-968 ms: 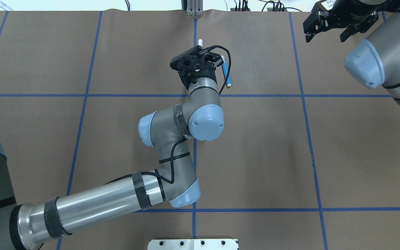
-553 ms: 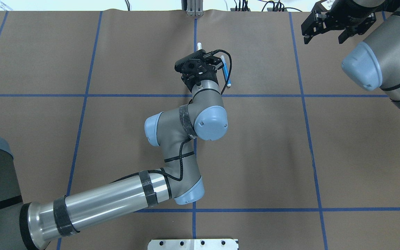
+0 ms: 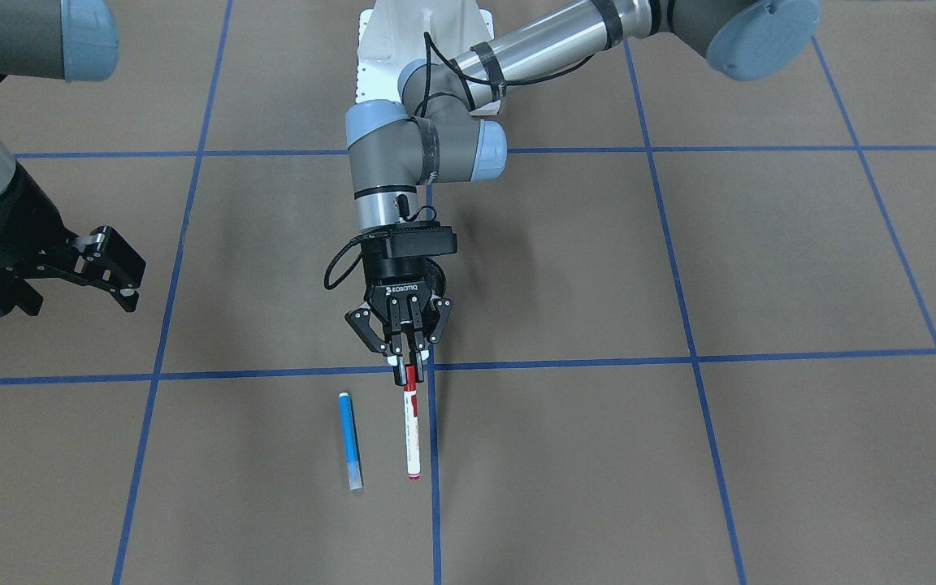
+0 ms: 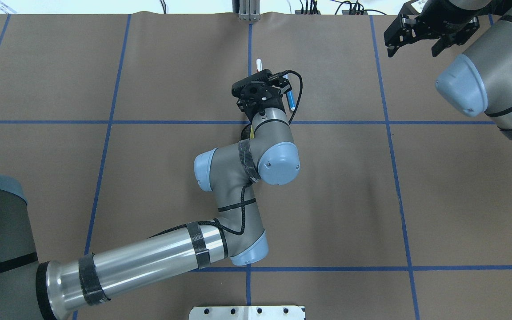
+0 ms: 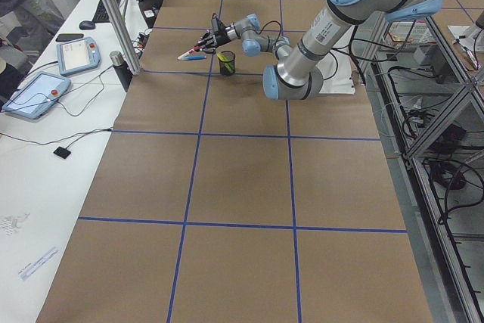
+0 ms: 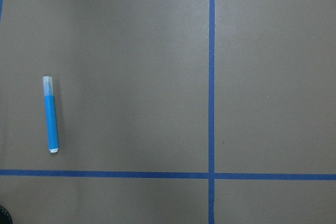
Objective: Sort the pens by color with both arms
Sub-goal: 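Lower the red marker beside the blue marker and open the left gripper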
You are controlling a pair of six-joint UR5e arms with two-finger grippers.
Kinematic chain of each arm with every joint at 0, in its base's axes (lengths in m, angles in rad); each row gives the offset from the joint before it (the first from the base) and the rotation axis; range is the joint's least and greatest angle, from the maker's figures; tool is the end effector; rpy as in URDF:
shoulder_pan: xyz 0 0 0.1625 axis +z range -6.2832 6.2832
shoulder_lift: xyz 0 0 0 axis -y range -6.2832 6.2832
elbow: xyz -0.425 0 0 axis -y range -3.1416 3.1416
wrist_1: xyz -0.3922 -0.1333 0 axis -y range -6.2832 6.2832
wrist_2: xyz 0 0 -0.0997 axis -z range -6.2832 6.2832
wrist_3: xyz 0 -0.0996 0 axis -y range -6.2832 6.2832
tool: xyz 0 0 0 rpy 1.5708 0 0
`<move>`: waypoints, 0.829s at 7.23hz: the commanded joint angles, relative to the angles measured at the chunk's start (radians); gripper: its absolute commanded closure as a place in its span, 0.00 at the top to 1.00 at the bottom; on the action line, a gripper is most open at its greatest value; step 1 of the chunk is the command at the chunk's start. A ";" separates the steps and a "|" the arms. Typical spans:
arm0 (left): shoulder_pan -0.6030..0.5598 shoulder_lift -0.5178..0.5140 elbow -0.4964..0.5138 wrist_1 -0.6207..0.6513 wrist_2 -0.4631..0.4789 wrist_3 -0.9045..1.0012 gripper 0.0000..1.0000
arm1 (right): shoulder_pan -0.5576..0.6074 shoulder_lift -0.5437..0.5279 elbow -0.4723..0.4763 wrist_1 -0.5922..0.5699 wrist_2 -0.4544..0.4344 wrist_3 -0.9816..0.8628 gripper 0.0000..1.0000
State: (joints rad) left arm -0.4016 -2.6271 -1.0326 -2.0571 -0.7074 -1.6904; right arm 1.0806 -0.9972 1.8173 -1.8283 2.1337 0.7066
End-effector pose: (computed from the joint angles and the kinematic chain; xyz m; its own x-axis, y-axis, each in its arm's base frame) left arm 0.6720 -0.5124 0.1280 0.3896 -0.2497 -0.8865 0.8973 0.3199 0.3042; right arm -0.2247 -0.5913 0.2508 0.7241 -0.0093 0.6896 -0.0945 0.9891 0.1126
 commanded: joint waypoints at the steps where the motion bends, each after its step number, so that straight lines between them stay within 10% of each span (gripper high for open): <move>1: 0.000 -0.001 -0.007 0.000 0.002 0.005 0.99 | -0.001 0.000 0.000 0.001 0.000 0.001 1.00; 6: -0.087 0.105 -0.258 -0.070 -0.174 0.323 0.99 | -0.051 0.031 -0.001 -0.003 0.002 0.225 1.00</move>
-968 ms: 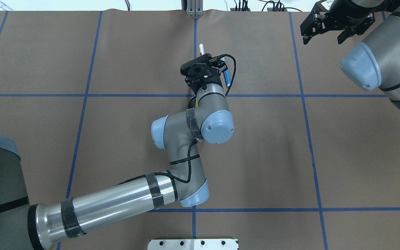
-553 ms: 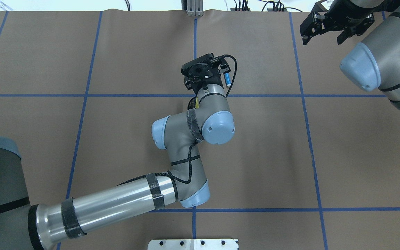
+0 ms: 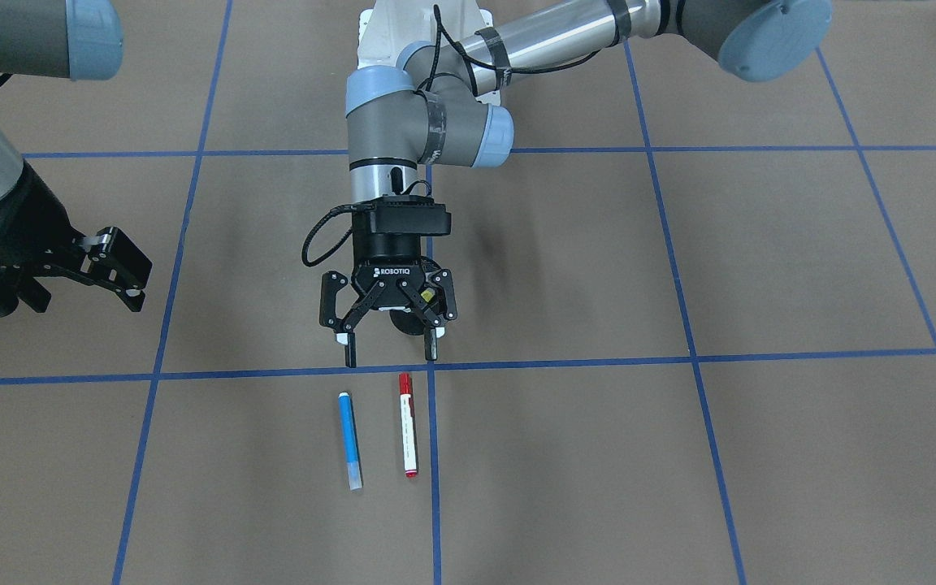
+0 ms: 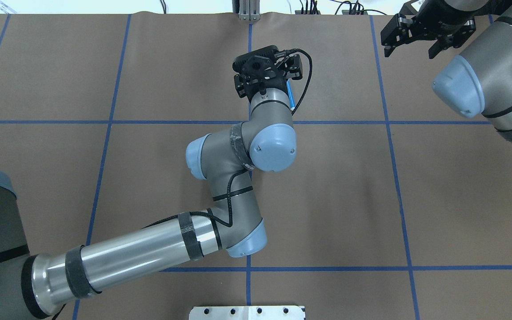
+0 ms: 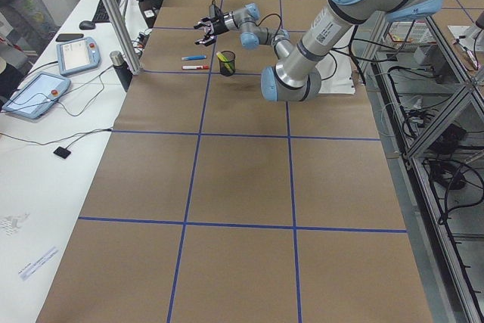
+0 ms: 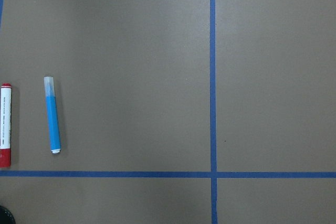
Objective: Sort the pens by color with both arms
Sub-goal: 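Lower the red marker beside the blue marker and open the left gripper, then withdraw the left arm while the right gripper reaches over the cup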
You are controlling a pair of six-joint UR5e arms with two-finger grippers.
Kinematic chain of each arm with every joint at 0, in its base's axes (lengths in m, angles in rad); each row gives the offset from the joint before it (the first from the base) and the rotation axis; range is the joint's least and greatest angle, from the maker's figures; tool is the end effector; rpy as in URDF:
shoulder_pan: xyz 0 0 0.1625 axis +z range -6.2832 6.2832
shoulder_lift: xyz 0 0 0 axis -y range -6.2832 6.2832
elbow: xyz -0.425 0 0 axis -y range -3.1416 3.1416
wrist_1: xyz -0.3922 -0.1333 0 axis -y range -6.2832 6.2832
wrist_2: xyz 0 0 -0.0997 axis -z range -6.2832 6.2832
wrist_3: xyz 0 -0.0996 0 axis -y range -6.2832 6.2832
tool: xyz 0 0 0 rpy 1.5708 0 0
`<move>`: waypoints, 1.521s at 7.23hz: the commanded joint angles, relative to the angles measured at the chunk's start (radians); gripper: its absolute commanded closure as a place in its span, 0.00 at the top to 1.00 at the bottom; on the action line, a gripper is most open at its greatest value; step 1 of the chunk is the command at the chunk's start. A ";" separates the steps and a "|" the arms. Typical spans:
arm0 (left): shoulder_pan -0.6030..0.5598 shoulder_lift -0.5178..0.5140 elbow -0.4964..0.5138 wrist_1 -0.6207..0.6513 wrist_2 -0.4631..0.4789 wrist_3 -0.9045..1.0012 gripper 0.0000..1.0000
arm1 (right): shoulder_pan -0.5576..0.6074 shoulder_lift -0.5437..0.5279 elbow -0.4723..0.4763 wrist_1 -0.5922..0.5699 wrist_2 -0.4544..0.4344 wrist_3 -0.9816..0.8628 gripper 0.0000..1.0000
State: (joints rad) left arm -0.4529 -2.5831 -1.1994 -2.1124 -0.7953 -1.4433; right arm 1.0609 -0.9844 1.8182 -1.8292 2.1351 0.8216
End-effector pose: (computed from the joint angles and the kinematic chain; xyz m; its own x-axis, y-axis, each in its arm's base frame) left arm 0.6111 -0.5232 0.0879 0.4515 -0.1187 -0.8843 0.8445 0.3767 0.3806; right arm -0.2368 -0.5874 0.2424 0.7054 0.0823 0.7041 -0.1571 0.9867 0.0420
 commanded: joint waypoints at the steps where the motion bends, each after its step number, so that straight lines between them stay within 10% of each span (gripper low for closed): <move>1: -0.067 0.137 -0.212 -0.002 -0.182 0.139 0.99 | -0.041 0.039 -0.020 -0.005 -0.009 0.116 1.00; 5: -0.390 0.467 -0.587 0.283 -0.855 0.277 0.99 | -0.226 0.159 -0.039 0.002 -0.276 0.321 0.99; 7: -0.595 0.503 -0.636 0.487 -1.219 0.511 0.99 | -0.370 0.180 -0.022 0.013 -0.433 0.452 0.81; 11: -0.820 0.567 -0.666 0.805 -1.461 1.016 0.99 | -0.554 0.187 -0.022 0.044 -0.627 0.596 0.60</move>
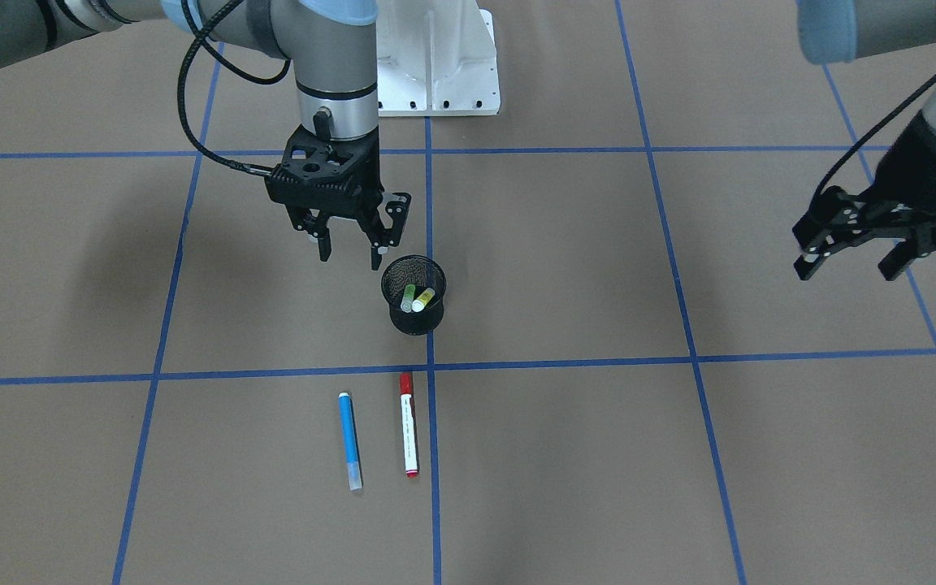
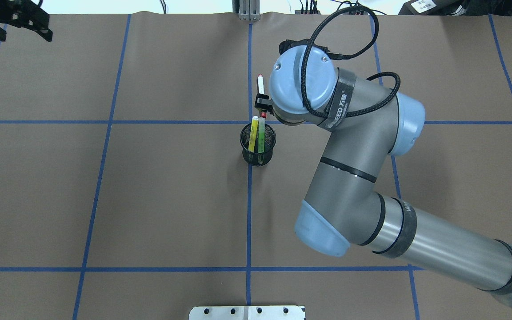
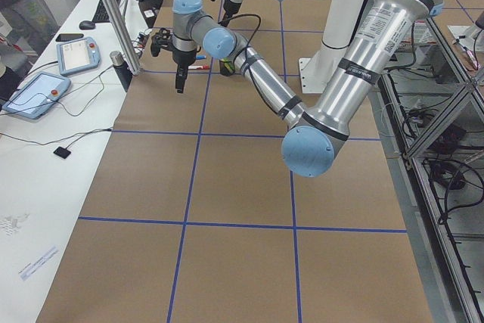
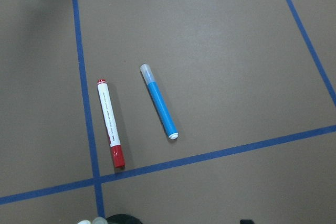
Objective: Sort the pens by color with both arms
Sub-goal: 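Withdraw the left arm while the right gripper reaches over the cup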
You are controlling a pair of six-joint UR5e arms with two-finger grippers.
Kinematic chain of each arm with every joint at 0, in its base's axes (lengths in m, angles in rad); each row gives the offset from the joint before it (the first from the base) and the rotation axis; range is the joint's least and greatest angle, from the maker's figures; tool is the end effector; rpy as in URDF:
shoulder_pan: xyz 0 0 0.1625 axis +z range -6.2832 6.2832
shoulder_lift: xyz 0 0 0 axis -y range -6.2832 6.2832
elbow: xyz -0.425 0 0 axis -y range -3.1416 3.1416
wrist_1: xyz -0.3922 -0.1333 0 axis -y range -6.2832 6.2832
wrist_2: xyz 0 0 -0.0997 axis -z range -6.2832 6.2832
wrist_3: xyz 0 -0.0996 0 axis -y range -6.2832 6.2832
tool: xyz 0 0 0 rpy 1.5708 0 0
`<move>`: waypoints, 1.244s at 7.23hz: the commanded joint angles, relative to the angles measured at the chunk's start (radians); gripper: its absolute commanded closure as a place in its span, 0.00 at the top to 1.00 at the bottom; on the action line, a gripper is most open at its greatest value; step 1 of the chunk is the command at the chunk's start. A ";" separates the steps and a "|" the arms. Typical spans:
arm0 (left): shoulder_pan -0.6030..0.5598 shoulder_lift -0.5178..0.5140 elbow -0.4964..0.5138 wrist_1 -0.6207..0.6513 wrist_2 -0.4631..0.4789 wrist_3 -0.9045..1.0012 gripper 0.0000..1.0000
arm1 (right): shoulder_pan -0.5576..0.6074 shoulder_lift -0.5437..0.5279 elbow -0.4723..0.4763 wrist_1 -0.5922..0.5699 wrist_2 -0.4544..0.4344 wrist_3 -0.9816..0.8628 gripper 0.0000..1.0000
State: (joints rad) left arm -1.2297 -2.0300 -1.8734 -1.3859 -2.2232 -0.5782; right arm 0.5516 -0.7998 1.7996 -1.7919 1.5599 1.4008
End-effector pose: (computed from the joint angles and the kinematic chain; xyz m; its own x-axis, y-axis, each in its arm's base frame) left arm 0.1317 -0.5888 0.2847 0.6876 0.0523 -0.7242 0.1139 0.9773 0.1787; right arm -0.4824 -0.4546 0.1382 0.6873 0.2243 0.6909 -0.4203 0.8985 0.1265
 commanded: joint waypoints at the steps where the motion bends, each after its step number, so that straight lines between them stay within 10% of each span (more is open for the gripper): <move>1: -0.065 0.037 0.013 0.115 -0.035 0.253 0.99 | -0.074 -0.002 -0.009 0.037 -0.058 0.009 0.60; 9: -0.191 0.116 0.082 0.133 -0.105 0.514 0.99 | -0.116 -0.002 -0.164 0.221 -0.110 -0.100 0.54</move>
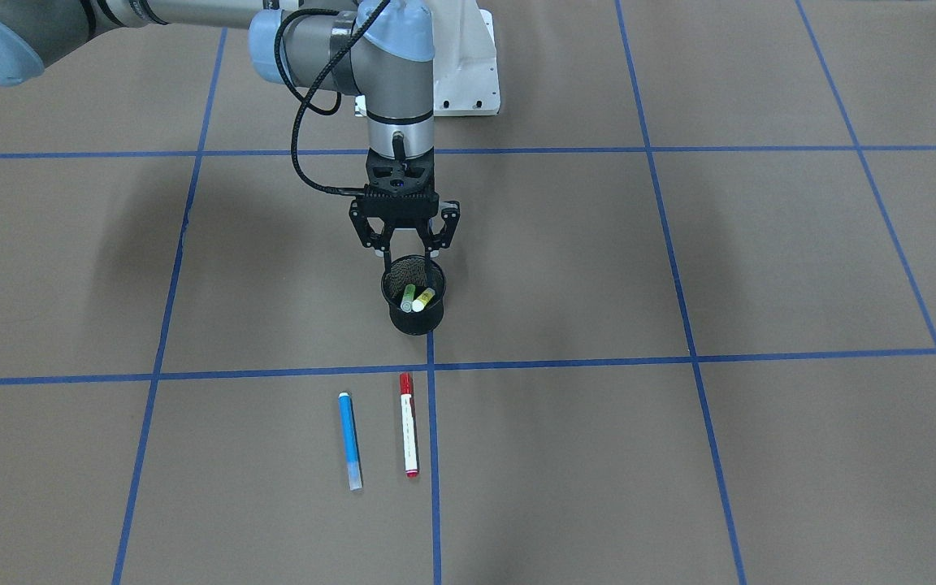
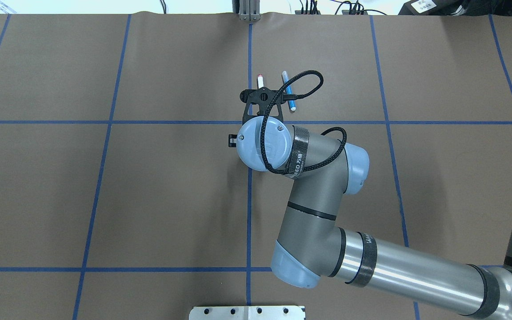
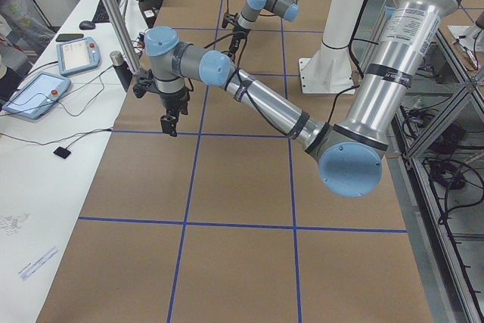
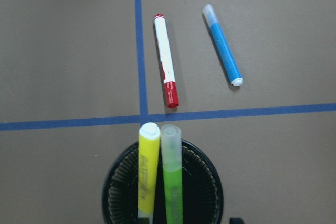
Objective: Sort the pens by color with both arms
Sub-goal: 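Lower the right gripper onto the green highlighter in the cup and close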
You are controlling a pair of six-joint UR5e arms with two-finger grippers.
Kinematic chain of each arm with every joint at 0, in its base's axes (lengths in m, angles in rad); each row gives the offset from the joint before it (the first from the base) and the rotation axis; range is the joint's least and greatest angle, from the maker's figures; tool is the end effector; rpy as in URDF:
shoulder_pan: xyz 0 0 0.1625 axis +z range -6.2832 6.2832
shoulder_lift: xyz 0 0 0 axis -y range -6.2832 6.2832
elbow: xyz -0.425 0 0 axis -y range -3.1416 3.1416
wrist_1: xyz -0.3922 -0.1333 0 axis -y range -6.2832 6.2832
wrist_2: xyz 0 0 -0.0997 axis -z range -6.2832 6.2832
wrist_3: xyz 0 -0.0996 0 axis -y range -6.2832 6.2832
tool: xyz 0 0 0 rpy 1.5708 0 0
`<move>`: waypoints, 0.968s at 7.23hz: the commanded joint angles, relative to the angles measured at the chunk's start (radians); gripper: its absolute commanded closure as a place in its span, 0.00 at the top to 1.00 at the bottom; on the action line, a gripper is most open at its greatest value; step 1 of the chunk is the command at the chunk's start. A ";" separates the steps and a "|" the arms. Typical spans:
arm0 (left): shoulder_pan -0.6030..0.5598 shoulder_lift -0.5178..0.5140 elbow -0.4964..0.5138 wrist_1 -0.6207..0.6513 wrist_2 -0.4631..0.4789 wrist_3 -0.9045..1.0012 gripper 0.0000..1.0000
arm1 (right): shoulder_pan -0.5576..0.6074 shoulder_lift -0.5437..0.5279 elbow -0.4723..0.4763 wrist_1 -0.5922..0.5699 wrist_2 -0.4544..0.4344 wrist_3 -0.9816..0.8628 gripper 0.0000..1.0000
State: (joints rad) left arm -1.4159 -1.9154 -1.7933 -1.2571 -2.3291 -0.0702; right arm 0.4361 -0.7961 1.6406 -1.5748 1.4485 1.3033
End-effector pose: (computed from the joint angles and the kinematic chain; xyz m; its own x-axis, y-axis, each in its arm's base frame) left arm 0.0268 -0.5920 0.3968 0.6995 0.2146 -0.6817 -0.1005 0.9739 0.2034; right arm -0.5711 -0.4266 0.1647 0.7157 0.0441 0.6970 -0.3240 0.9051 0.2754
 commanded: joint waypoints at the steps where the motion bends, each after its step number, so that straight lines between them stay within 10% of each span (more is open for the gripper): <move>1: -0.003 0.001 0.006 0.004 0.001 0.006 0.99 | 0.003 -0.009 -0.005 0.004 0.003 -0.030 0.49; 7: -0.003 -0.001 0.008 0.004 0.001 0.006 0.99 | 0.027 0.020 -0.041 0.007 0.000 -0.053 0.46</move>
State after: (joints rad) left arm -1.4190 -1.9155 -1.7856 -1.2533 -2.3286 -0.0644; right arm 0.4627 -0.7908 1.6161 -1.5678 1.4486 1.2514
